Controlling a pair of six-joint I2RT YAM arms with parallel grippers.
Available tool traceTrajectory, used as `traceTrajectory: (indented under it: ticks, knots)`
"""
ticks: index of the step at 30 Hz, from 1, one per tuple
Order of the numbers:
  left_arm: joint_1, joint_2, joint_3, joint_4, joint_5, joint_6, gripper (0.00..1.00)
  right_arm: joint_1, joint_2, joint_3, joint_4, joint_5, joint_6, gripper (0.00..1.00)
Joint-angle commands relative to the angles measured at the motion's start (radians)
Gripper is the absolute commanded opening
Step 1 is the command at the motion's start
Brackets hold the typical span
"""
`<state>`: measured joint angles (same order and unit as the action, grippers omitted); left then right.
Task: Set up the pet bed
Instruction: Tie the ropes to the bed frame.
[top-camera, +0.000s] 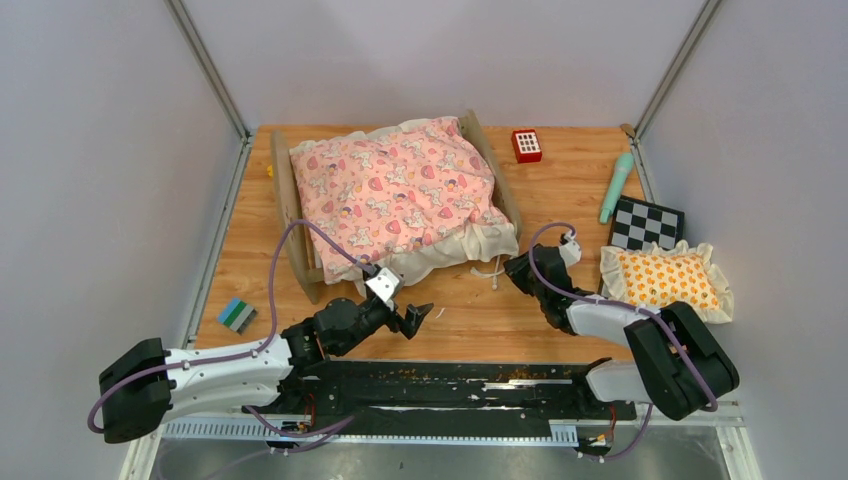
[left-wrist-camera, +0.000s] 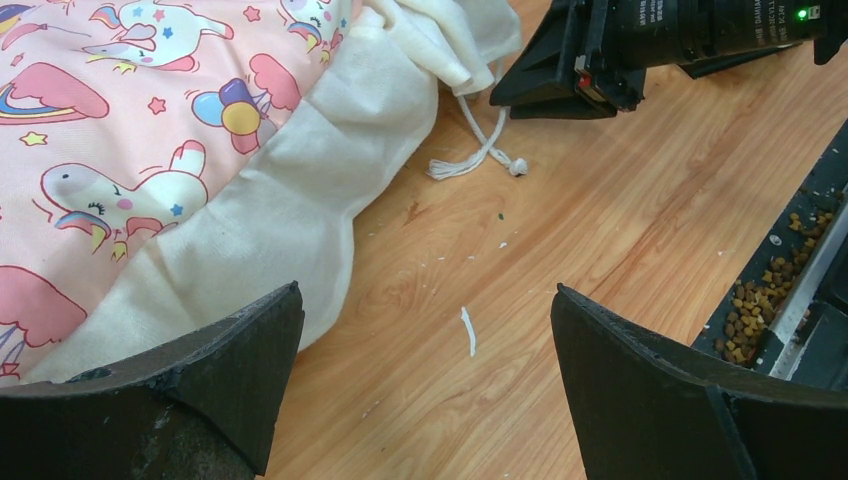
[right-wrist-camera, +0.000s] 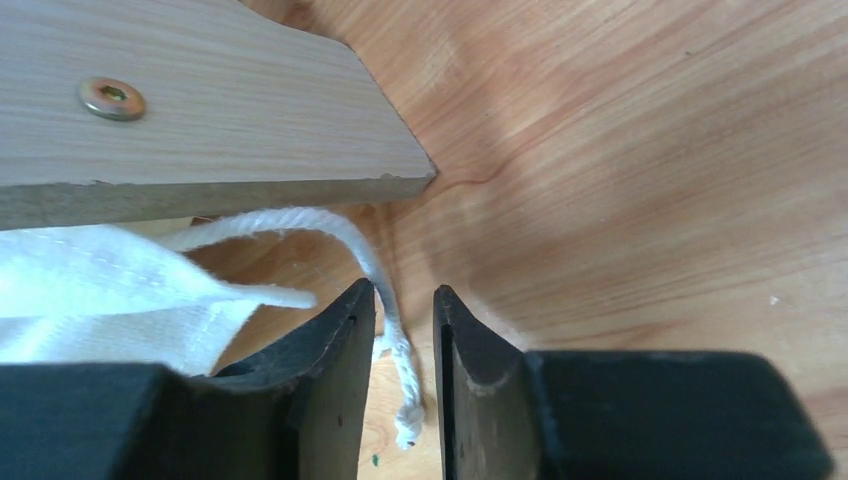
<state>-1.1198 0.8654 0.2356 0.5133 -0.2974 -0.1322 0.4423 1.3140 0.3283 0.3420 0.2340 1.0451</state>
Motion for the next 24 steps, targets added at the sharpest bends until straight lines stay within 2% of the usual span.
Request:
traceTrajectory:
  ticks: [1,10,15,19,24]
  knots:
    - [-0.005,-0.003,0.010,0.040,0.003,-0.012,1.00,0.004,-0.021,0.043,-0.044,0.024,-0.066,0.32]
    - [-0.006,-0.007,0.004,0.034,-0.016,-0.010,1.00,0.006,-0.202,0.062,-0.236,-0.021,-0.218,0.45]
    - [-0.005,-0.011,0.002,0.028,-0.021,-0.024,1.00,0.006,-0.301,0.087,-0.313,-0.102,-0.379,0.47]
    - [-0.005,-0.012,0.004,0.018,-0.025,-0.043,1.00,0.005,-0.269,0.108,-0.320,-0.206,-0.473,0.47]
    - [-0.005,-0.009,0.015,-0.008,-0.018,-0.060,1.00,0.017,-0.128,0.154,-0.311,-0.302,-0.515,0.45]
